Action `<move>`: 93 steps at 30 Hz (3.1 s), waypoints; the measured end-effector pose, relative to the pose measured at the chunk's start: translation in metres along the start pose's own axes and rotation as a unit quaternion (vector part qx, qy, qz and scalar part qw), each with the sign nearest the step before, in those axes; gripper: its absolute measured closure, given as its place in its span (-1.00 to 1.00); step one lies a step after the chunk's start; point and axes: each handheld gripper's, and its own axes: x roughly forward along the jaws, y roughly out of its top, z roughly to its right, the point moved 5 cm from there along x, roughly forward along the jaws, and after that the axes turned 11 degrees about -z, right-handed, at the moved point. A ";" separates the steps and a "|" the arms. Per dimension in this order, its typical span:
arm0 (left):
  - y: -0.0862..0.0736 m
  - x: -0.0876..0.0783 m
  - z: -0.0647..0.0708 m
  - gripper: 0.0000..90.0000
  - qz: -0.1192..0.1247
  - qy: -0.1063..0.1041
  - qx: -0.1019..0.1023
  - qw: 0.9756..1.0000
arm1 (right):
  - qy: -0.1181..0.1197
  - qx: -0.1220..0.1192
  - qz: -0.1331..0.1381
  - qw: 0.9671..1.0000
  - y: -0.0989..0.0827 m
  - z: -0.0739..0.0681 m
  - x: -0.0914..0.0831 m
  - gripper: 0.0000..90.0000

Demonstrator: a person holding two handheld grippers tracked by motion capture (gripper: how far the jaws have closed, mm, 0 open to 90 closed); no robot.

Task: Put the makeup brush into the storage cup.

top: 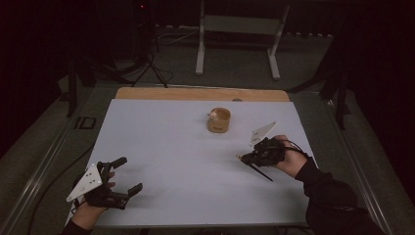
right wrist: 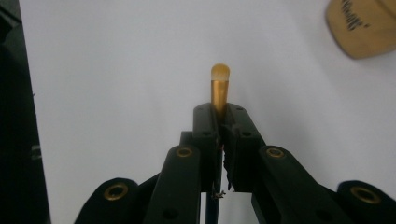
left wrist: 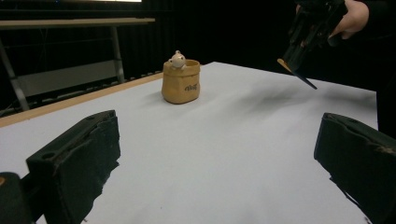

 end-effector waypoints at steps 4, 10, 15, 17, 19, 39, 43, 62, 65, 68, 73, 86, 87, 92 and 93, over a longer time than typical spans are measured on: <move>0.000 0.002 0.000 -0.96 0.000 -0.003 -0.002 1.000 | -0.021 0.004 0.026 0.999 0.000 0.002 -0.006 0.86; 0.000 0.004 0.001 -0.96 0.000 -0.007 -0.003 1.000 | -0.043 0.040 0.076 0.995 0.002 0.007 -0.020 0.86; 0.000 0.005 0.001 -0.96 -0.001 -0.009 -0.003 1.000 | -0.061 0.057 0.116 0.990 0.006 0.011 -0.031 0.86; 0.000 0.005 0.002 -0.96 0.000 -0.011 -0.003 1.000 | -0.067 0.063 0.133 0.987 0.007 0.013 -0.035 0.86; 0.000 0.005 0.001 -0.96 -0.004 -0.010 -0.002 1.000 | -0.074 0.070 0.150 0.983 0.007 0.015 -0.039 0.86; -0.001 0.007 0.002 -0.96 -0.006 -0.011 -0.004 1.000 | -0.109 0.099 0.241 0.959 0.024 0.021 -0.065 0.86; -0.001 0.008 0.003 -0.96 -0.007 -0.012 -0.005 1.000 | -0.112 0.102 0.254 0.955 0.029 0.022 -0.071 0.86; -0.002 0.008 0.003 -0.96 -0.009 -0.013 -0.005 1.000 | -0.169 0.145 0.340 0.914 0.048 0.037 -0.091 0.86; -0.002 0.008 0.003 -0.96 -0.009 -0.013 -0.005 1.000 | -0.173 0.155 0.346 0.909 0.051 0.042 -0.090 0.86; -0.002 0.008 0.003 -0.96 -0.009 -0.013 -0.006 1.000 | -0.178 0.159 0.349 0.906 0.055 0.045 -0.090 0.86; -0.002 0.008 0.003 -0.96 -0.009 -0.014 -0.005 1.000 | -0.183 0.165 0.351 0.904 0.062 0.054 -0.089 0.86; -0.002 0.009 0.003 -0.96 -0.010 -0.016 -0.005 1.000 | -0.187 0.159 0.361 0.899 0.075 0.073 -0.086 0.86; -0.003 0.009 0.003 -0.96 -0.010 -0.016 -0.005 1.000 | -0.189 0.161 0.362 0.898 0.076 0.074 -0.086 0.86; -0.003 0.009 0.002 -0.96 -0.009 -0.016 -0.007 1.000 | -0.193 0.163 0.365 0.896 0.079 0.081 -0.087 0.86; -0.003 0.009 0.002 -0.96 -0.009 -0.017 -0.007 1.000 | -0.190 0.165 0.367 0.895 0.080 0.083 -0.087 0.86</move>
